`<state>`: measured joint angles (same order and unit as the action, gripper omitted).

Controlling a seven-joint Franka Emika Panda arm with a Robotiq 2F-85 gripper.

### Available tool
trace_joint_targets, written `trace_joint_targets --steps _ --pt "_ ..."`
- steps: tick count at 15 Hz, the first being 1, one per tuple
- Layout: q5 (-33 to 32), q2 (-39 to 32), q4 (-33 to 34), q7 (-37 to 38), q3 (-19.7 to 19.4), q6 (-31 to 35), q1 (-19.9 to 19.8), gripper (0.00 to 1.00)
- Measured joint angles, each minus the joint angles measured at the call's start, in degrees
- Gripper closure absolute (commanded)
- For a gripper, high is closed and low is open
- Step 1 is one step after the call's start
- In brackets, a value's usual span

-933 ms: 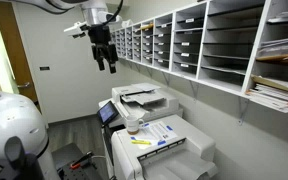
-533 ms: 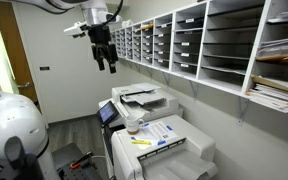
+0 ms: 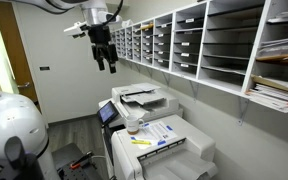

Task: Pick up the yellow object and put it in the cup

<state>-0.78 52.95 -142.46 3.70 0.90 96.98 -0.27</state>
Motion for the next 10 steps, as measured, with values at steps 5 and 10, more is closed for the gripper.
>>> trace_joint_targets --steps 5,10 --pt "0.0 -0.1 -0.1 0.0 -0.1 0.3 0.0 0.0" --pt "2.6 -6.2 -3.4 7.1 -1.3 10.4 -3.7 0.0"
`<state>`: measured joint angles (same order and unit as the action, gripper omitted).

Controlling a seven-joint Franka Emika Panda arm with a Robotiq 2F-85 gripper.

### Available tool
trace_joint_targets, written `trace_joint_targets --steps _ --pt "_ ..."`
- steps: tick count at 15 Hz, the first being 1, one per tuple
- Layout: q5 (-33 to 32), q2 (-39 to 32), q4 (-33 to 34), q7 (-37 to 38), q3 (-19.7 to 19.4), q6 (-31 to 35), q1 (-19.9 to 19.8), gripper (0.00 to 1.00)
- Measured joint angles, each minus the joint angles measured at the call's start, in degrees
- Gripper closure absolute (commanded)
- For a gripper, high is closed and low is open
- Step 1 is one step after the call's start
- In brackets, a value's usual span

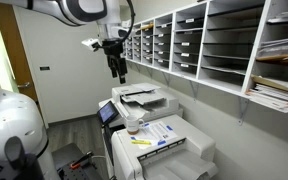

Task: Pick up the yellow object and put it in the cup

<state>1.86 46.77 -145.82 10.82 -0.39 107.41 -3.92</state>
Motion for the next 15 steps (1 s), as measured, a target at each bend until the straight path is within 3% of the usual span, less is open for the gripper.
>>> trace_joint_targets --steps 6,9,15 --pt "4.2 -21.1 -1.5 11.8 0.1 18.7 -3.2 0.0" --pt "4.3 -30.9 0.3 17.4 0.3 23.6 -3.5 0.0" --pt "4.3 -29.0 0.1 17.4 0.3 23.5 -3.4 0.0"
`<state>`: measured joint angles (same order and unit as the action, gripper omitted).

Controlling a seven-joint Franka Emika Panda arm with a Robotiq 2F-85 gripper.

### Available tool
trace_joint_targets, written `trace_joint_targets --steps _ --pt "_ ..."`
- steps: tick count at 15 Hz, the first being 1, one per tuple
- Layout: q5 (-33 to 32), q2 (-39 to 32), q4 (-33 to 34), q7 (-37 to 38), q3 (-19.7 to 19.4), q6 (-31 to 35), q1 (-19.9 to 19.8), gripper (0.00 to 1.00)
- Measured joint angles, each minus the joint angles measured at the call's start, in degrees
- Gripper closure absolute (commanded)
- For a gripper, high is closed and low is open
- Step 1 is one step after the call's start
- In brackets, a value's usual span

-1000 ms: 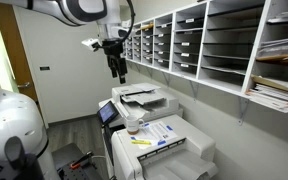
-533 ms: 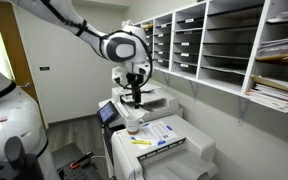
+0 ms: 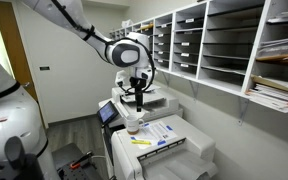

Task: Pick up the yellow object and put it in the cup

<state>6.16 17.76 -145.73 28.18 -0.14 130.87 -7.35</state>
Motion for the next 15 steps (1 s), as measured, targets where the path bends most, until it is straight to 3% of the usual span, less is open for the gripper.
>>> trace_joint_targets --steps 5,15 --pt "0.1 -2.2 -0.3 0.8 0.0 0.4 0.0 0.0" --pt "2.4 -26.9 4.7 14.0 -1.0 13.8 1.6 0.0"
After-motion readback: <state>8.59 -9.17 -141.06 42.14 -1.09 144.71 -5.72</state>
